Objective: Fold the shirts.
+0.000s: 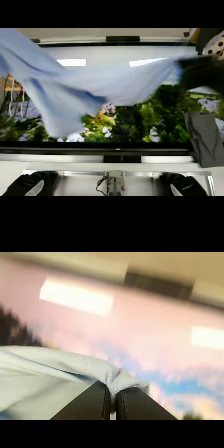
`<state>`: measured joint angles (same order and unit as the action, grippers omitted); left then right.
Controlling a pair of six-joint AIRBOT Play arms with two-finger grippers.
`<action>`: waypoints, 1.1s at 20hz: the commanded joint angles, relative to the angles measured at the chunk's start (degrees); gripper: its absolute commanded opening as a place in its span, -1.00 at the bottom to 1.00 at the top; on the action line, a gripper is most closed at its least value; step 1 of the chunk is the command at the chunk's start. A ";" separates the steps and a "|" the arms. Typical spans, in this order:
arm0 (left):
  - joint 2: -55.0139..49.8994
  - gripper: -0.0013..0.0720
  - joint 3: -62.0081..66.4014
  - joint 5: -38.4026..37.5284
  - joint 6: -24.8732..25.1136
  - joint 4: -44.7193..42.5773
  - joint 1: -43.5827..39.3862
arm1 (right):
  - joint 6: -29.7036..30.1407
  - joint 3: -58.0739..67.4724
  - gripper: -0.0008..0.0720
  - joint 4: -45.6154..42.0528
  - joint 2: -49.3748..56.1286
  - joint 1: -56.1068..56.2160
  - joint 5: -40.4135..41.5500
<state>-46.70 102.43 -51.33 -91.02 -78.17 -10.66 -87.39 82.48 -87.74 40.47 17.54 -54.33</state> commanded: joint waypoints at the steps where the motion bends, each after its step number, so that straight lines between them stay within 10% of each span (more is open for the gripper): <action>1: 0.44 -0.85 19.89 -0.13 0.37 3.26 0.02 | -1.86 19.23 -0.74 -8.81 -6.64 0.07 2.67; 15: 4.20 -0.86 0.24 -17.27 0.35 -14.93 0.04 | -2.84 15.85 -0.74 -32.72 0.04 0.04 -33.44; 22: -7.37 -0.86 -24.35 -8.94 0.35 -17.20 0.04 | -20.85 -17.90 -0.74 -32.72 9.20 -3.30 -3.76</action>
<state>-49.32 86.61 -65.58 -90.65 -94.08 -10.66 -98.50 75.61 -119.61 45.01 16.29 -72.79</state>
